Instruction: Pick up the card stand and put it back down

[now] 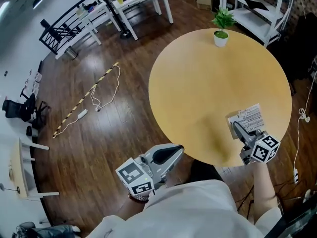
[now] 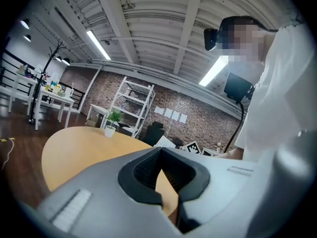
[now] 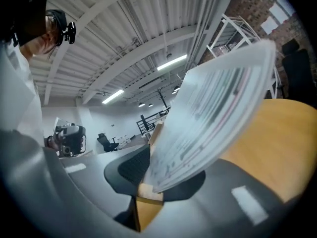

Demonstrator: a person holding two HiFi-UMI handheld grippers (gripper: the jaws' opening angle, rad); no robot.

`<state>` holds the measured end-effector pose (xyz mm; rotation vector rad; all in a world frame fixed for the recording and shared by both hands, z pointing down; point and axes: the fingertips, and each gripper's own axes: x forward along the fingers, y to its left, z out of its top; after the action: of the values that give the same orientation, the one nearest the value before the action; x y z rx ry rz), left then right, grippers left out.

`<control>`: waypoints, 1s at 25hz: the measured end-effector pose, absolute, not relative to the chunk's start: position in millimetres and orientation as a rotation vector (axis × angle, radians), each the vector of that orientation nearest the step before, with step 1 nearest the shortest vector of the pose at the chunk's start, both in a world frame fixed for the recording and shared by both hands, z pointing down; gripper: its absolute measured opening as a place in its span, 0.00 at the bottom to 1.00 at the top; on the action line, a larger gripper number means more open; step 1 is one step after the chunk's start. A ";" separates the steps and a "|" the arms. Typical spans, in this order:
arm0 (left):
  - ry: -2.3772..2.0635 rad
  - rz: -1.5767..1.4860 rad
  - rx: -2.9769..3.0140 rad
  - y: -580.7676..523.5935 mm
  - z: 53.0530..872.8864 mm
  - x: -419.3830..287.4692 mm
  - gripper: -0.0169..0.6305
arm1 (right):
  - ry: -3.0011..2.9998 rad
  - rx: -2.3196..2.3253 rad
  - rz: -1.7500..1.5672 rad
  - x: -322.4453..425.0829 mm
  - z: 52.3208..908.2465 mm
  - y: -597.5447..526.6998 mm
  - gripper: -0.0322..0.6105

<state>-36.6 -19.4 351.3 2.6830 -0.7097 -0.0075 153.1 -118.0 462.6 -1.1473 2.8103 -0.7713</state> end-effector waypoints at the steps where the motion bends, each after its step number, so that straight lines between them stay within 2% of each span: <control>1: -0.729 -0.012 2.676 -36.4 345.7 -30.2 0.01 | 2.827 -1.124 -0.771 158.9 465.5 -141.7 0.18; 7: -0.797 -0.016 2.640 -141.6 342.1 -0.2 0.01 | 2.981 -1.208 -0.810 186.1 515.8 -297.7 0.18; 11: -0.880 0.070 2.570 -171.6 370.0 -1.8 0.01 | 3.199 -1.155 -0.772 169.7 564.8 -363.4 0.18; 15: -0.960 0.106 2.438 -205.4 382.3 -17.6 0.01 | 3.397 -1.040 -0.600 144.0 584.2 -418.7 0.18; 22: -1.033 0.095 2.342 -234.2 418.1 -28.2 0.01 | 3.637 -0.922 -0.089 122.1 638.8 -436.2 0.18; 25: -1.001 0.093 2.323 -236.2 425.6 -22.3 0.01 | 3.681 -0.863 -0.037 117.1 644.3 -433.3 0.18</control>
<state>-22.3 -236.2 425.6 2.3233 -1.0012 0.0928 117.1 -433.3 644.3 -0.8634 3.6807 -0.0372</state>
